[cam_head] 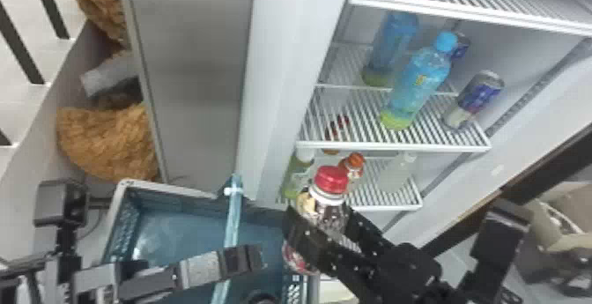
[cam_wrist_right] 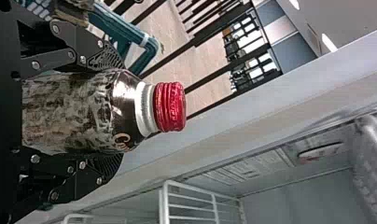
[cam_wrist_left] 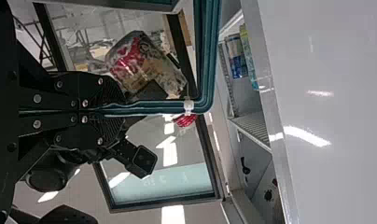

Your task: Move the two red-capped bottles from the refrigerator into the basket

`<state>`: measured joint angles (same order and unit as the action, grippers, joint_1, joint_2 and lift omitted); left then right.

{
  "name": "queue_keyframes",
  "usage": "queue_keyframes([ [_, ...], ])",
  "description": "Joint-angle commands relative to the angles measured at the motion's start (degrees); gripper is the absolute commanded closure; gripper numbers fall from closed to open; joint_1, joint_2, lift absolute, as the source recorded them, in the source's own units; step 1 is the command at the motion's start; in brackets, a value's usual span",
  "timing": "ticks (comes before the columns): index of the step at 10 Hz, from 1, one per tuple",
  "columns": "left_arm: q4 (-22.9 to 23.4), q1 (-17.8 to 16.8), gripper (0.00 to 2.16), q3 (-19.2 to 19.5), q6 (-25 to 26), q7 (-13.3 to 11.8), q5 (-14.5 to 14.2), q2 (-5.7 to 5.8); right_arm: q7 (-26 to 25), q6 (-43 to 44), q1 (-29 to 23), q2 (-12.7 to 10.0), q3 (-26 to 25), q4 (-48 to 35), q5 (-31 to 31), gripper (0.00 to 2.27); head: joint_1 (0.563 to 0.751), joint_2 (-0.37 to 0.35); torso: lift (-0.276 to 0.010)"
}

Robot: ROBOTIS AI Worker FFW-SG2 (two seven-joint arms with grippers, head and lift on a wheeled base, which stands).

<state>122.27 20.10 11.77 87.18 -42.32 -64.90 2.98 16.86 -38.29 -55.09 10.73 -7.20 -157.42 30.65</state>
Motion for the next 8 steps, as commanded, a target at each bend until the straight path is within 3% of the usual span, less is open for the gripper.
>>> queue_keyframes([
  [1, 0.0, 0.0, 1.21, -0.11, 0.0, 0.04, -0.11, 0.1, 0.45, -0.24, 0.53, -0.19, 0.0, 0.83, 0.08, 0.25, 0.695, -0.239, 0.0],
  [2, 0.0, 0.0, 1.21, 0.0, 0.0, -0.05, -0.23, 0.1, 0.54, -0.24, 0.53, -0.28, -0.11, 0.97, 0.08, 0.09, 0.695, -0.238, 0.0],
  [4, 0.0, 0.14, 1.21, 0.0, 0.0, 0.04, -0.23, 0.19, 1.33, 0.32, 0.53, -1.07, -1.83, 1.26, -0.38, 0.12, 0.695, -0.241, 0.0],
  [6, 0.0, 0.0, 1.21, -0.11, 0.0, 0.04, -0.11, 0.19, 3.61, 7.35, 0.25, -2.12, -4.34, 3.93, -2.32, 0.11, 0.695, -0.266, 0.0],
  [8, 0.0, 0.14, 1.21, 0.0, 0.0, 0.04, -0.11, 0.19, 5.28, 16.77, -0.73, -4.58, -8.57, 7.72, -5.75, 0.12, 0.695, -0.308, 0.0],
])
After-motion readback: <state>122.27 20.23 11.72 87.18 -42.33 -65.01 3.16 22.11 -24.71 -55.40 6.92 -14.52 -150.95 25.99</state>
